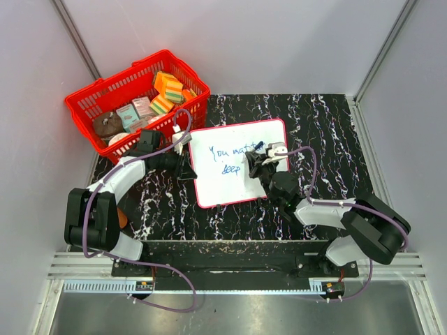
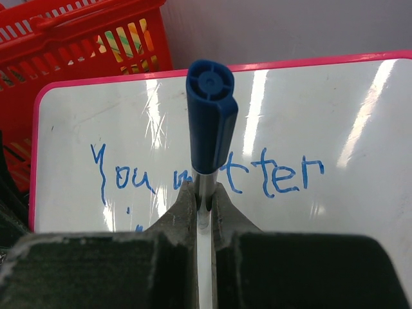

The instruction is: Write a sentence on the whiteboard

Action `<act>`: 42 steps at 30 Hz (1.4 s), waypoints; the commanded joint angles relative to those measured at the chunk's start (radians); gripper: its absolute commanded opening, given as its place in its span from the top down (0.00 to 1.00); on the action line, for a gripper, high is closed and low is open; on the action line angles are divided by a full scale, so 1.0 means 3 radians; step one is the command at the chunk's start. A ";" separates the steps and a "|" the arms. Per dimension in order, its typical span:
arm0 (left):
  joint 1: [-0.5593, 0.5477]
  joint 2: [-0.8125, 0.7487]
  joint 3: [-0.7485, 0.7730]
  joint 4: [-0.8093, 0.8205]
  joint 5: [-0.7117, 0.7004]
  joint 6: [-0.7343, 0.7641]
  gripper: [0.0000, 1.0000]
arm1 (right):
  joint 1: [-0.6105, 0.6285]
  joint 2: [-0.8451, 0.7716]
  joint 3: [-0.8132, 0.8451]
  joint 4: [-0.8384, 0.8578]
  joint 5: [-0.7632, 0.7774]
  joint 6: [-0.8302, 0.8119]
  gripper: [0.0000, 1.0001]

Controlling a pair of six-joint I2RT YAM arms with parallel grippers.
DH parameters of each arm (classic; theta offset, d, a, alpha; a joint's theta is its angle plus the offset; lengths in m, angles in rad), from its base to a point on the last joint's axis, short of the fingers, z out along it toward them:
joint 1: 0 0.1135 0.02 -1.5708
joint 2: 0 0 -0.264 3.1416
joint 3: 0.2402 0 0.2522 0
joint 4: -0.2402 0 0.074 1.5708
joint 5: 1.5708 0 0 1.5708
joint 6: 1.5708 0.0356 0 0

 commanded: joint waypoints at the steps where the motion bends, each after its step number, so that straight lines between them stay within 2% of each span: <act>1: -0.0014 -0.0136 0.0025 0.0115 0.0017 0.0185 1.00 | -0.0032 0.0069 0.0068 0.0093 0.0036 0.0021 1.00; 25: -0.0014 -0.0131 0.0030 0.0120 0.0006 0.0185 1.00 | -0.0032 -0.0043 -0.0213 0.0037 -0.0107 0.0241 1.00; 42: -0.0014 -0.0126 0.0035 0.0115 0.0006 0.0185 1.00 | -0.0022 -0.0253 -0.0305 -0.0045 0.0025 0.0221 1.00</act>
